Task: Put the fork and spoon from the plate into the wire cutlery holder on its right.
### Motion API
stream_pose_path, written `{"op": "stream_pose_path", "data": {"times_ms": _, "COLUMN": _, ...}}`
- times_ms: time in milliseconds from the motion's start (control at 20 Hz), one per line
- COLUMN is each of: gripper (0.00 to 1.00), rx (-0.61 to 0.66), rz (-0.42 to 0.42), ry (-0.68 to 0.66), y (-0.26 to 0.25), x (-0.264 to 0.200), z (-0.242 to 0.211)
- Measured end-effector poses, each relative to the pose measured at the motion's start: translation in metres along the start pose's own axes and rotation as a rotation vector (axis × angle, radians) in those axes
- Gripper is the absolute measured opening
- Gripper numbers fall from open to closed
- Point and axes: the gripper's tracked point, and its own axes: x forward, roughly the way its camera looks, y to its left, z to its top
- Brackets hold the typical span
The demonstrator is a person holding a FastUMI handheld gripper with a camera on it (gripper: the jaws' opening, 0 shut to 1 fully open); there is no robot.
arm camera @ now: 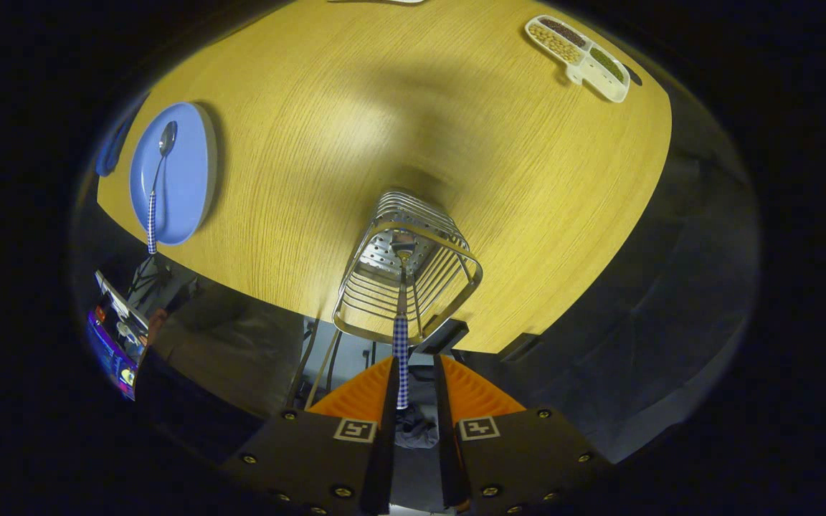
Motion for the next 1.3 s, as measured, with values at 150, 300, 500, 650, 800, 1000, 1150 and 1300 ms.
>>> {"op": "stream_pose_path", "data": {"times_ms": 150, "gripper": 0.39, "rx": 0.008, "rz": 0.026, "ry": -0.065, "y": 0.010, "x": -0.011, "z": -0.005}}
{"op": "stream_pose_path", "data": {"times_ms": 300, "gripper": 0.39, "rx": 0.002, "rz": 0.014, "ry": -0.151, "y": 0.019, "x": -0.022, "z": -0.003}}
{"op": "stream_pose_path", "data": {"times_ms": 500, "gripper": 0.39, "rx": -0.042, "rz": 0.027, "ry": -0.251, "y": 0.050, "x": -0.027, "z": 0.009}}
{"op": "stream_pose_path", "data": {"times_ms": 650, "gripper": 0.39, "rx": -0.075, "rz": 0.049, "ry": -0.296, "y": 0.078, "x": -0.029, "z": 0.014}}
{"op": "stream_pose_path", "data": {"times_ms": 800, "gripper": 0.39, "rx": -0.091, "rz": 0.058, "ry": -0.324, "y": 0.100, "x": -0.023, "z": 0.025}}
{"op": "stream_pose_path", "data": {"times_ms": 1000, "gripper": 0.39, "rx": -0.092, "rz": 0.089, "ry": -0.382, "y": 0.137, "x": -0.023, "z": 0.043}}
{"op": "stream_pose_path", "data": {"times_ms": 1150, "gripper": 0.39, "rx": -0.095, "rz": 0.141, "ry": -0.429, "y": 0.174, "x": -0.027, "z": 0.060}}
{"op": "stream_pose_path", "data": {"times_ms": 1300, "gripper": 0.39, "rx": -0.090, "rz": 0.153, "ry": -0.449, "y": 0.194, "x": -0.024, "z": 0.068}}
